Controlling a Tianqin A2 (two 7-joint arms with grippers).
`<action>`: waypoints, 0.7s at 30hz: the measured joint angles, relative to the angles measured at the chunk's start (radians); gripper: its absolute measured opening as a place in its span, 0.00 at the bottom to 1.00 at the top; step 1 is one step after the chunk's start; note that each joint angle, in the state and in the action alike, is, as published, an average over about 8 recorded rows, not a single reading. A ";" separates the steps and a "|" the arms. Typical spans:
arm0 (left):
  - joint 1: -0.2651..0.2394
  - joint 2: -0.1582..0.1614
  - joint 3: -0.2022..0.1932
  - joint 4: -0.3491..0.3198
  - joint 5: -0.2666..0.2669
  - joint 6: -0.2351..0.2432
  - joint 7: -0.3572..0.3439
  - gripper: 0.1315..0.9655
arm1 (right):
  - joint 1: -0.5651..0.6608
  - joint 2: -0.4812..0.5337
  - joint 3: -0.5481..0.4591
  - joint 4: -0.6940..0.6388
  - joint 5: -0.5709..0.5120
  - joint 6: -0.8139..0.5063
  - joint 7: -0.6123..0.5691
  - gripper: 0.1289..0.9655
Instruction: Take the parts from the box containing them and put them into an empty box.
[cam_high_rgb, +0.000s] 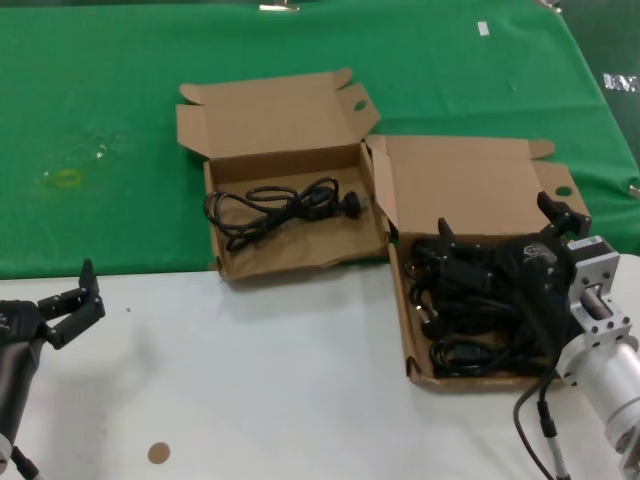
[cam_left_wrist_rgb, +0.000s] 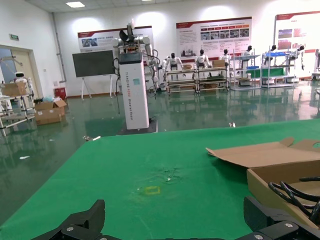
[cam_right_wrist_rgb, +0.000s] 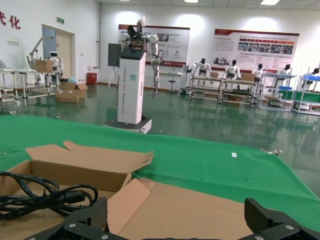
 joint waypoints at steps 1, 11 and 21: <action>0.000 0.000 0.000 0.000 0.000 0.000 0.000 1.00 | 0.000 0.000 0.000 0.000 0.000 0.000 0.000 1.00; 0.000 0.000 0.000 0.000 0.000 0.000 0.000 1.00 | 0.000 0.000 0.000 0.000 0.000 0.000 0.000 1.00; 0.000 0.000 0.000 0.000 0.000 0.000 0.000 1.00 | 0.000 0.000 0.000 0.000 0.000 0.000 0.000 1.00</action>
